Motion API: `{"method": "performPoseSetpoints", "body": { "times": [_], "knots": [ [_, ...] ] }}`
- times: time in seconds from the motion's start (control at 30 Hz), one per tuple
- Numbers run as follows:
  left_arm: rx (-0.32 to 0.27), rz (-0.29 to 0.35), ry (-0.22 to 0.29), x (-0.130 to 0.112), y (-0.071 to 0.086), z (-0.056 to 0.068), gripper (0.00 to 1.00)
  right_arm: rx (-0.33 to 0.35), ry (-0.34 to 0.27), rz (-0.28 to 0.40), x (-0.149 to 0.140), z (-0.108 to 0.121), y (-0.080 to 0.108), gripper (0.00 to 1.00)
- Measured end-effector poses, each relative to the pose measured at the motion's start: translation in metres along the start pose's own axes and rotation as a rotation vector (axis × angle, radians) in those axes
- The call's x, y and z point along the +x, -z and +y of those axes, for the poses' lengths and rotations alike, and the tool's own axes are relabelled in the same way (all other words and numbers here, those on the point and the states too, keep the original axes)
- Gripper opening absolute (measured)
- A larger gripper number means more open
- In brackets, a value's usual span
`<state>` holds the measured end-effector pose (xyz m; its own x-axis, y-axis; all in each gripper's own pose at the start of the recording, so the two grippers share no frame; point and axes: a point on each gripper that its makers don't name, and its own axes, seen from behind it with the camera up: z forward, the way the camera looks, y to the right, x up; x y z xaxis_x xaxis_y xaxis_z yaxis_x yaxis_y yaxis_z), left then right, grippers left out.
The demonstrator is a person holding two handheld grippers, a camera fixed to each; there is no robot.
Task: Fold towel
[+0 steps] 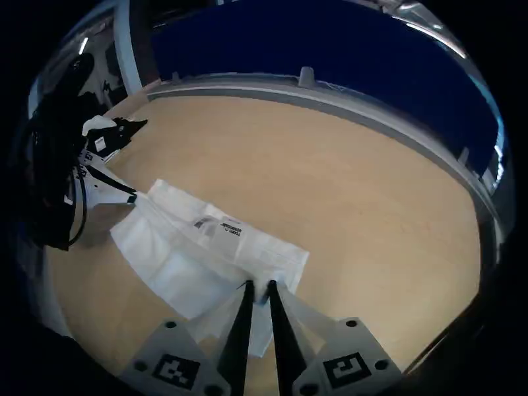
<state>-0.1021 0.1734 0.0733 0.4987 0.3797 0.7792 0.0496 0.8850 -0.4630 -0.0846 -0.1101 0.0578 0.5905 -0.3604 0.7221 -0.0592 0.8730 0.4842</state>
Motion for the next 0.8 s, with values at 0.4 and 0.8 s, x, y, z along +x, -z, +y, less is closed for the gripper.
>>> {"method": "performPoseSetpoints", "body": {
  "times": [0.4, 0.8],
  "knots": [
    [0.049, 0.001, 0.006, 0.006, -0.006, -0.015, 0.45, -0.085, -0.019, 0.014, 0.002, 0.018, -0.011, 0.4],
    [0.072, 0.015, 0.053, 0.01, -0.003, -0.031, 0.84, -0.074, 0.056, 0.039, 0.005, 0.013, -0.011, 0.88]
  ]
}}
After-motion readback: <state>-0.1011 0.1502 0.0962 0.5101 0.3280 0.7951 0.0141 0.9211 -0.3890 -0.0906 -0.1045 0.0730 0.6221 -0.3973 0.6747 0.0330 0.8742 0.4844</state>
